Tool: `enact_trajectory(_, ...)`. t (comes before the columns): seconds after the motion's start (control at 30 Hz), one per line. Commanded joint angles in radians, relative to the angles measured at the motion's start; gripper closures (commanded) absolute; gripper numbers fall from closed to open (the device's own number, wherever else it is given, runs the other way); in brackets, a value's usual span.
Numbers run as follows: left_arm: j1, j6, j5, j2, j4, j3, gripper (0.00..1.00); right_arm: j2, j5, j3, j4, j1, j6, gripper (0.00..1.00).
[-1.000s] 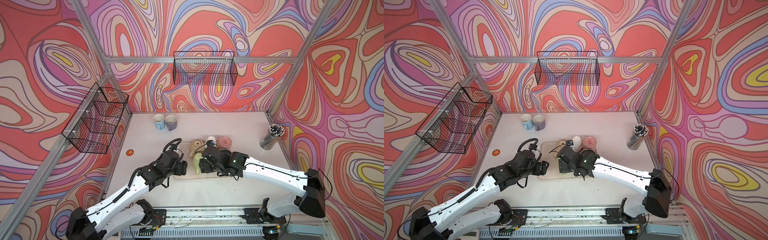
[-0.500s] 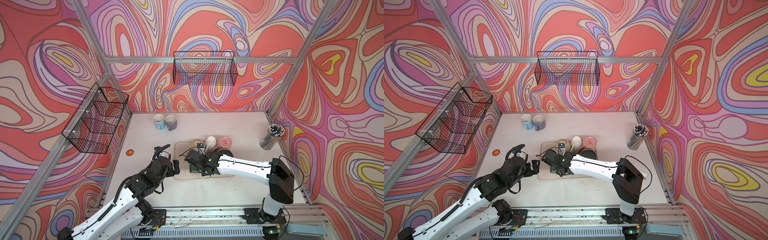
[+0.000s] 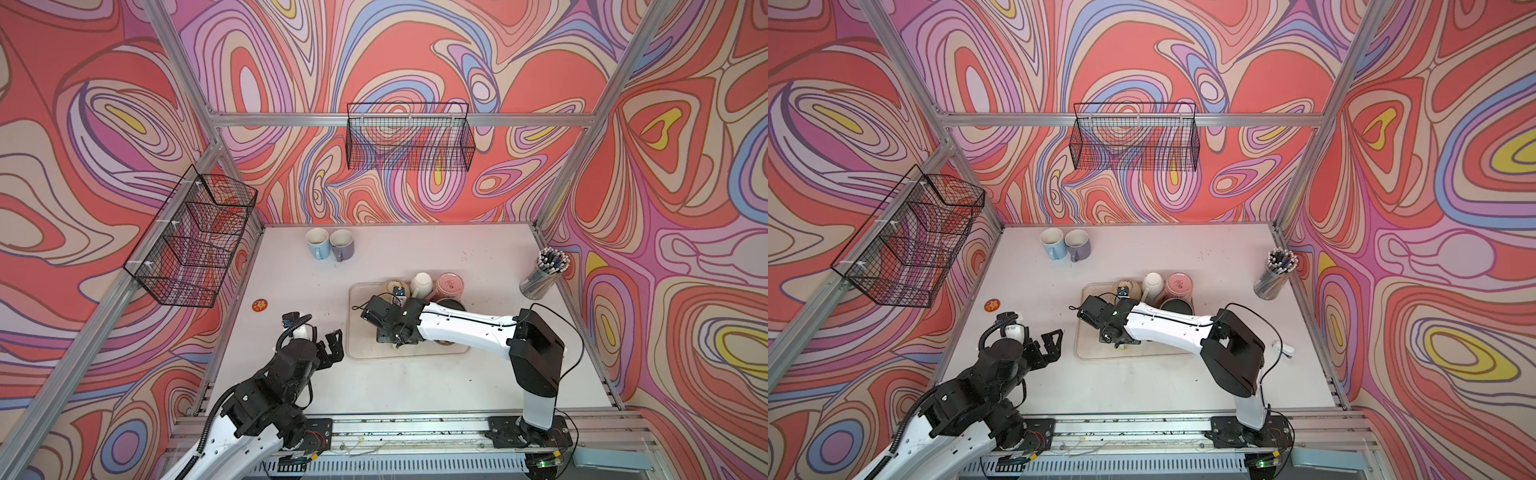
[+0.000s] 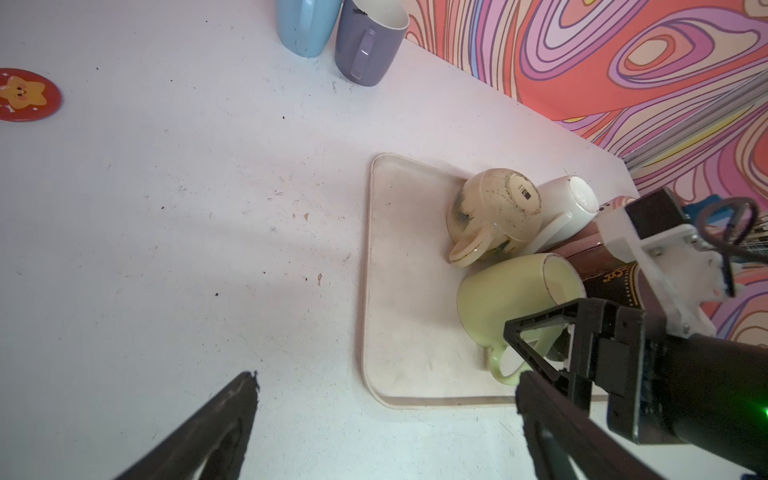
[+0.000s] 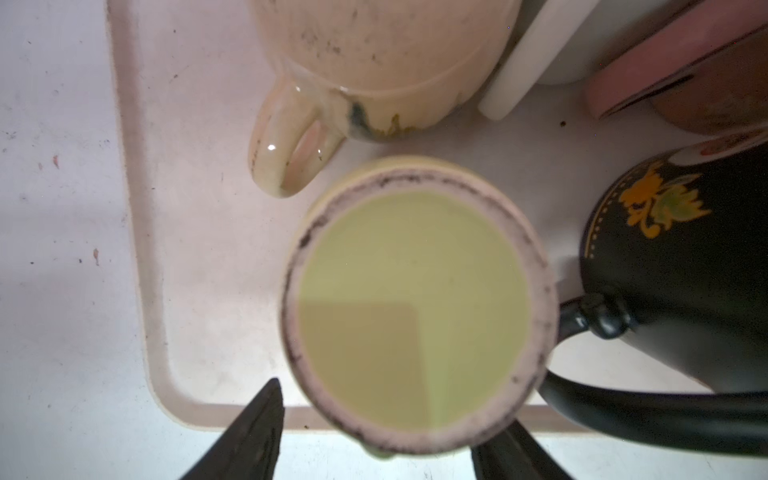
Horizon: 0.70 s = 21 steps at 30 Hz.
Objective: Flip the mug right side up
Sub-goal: 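Lower right gripper onto the upside-down light green mug and close on it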
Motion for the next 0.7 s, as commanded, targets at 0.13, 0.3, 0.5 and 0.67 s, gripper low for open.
enact_trajectory(0.13, -0.005, 0.019, 0.023, -0.012, 0.028, -0.018, 0.0, 0.048, 0.003, 0.02, -0.025, -0.017, 0.01, 0.42)
enact_trajectory(0.3, -0.005, 0.023, 0.038, 0.034, 0.022, -0.004, 0.0, 0.042, 0.001, 0.002, -0.014, -0.025, 0.005, 0.5)
enact_trajectory(0.5, -0.005, 0.022, 0.041, 0.036, 0.016, -0.005, 0.0, 0.044, -0.001, 0.003, -0.01, -0.028, -0.009, 0.68)
enact_trajectory(0.67, -0.005, 0.021, 0.05, 0.017, 0.014, -0.008, 0.0, 0.047, -0.01, 0.003, -0.011, -0.027, -0.015, 0.83)
